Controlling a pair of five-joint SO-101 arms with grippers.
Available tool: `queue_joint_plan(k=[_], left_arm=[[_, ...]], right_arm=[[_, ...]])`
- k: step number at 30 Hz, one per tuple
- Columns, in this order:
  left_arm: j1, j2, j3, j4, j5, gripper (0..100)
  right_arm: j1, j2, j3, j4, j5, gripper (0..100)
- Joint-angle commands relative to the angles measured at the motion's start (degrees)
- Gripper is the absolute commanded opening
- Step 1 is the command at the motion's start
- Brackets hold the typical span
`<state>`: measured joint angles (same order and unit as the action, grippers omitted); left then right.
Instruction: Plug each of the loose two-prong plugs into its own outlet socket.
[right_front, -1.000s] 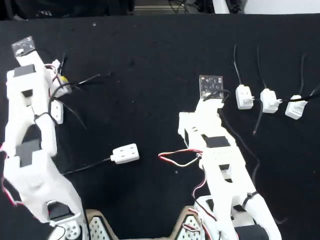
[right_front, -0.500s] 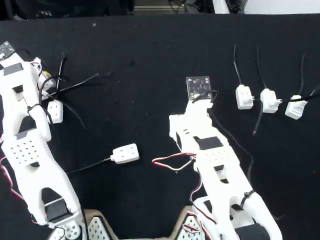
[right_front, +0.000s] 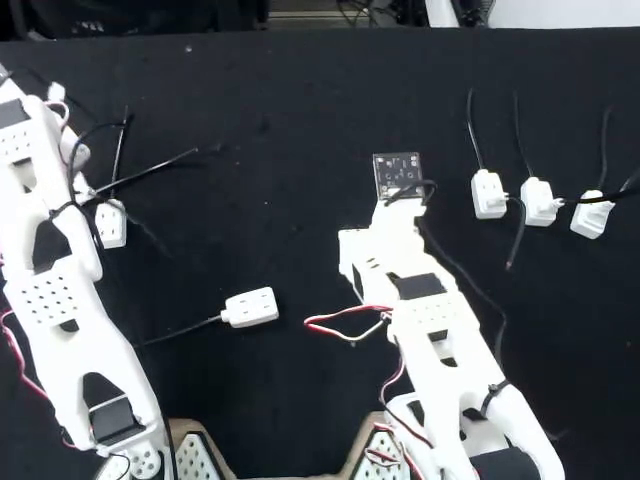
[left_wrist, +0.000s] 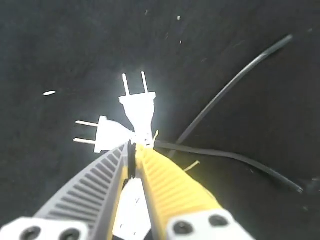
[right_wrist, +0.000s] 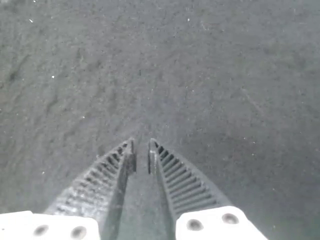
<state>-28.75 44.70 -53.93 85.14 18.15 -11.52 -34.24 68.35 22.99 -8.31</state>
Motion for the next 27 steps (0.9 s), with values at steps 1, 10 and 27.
queue_joint_plan(k=[1,10,27], left_arm=[[-0.66,-0.97,-11.82,6.07,0.18,3],[-0.04,3.08,-9.54,-1.58,0.18,26],[-1.71,14.77,-9.89,-6.95,8.09,19]], right_arm=[[-0.62,-2.15,-0.66,-1.05,0.09,3.7],[-0.53,-2.24,-0.48,-0.97,0.09,3.7],[-0.53,-2.33,-0.57,-0.97,0.09,3.7]])
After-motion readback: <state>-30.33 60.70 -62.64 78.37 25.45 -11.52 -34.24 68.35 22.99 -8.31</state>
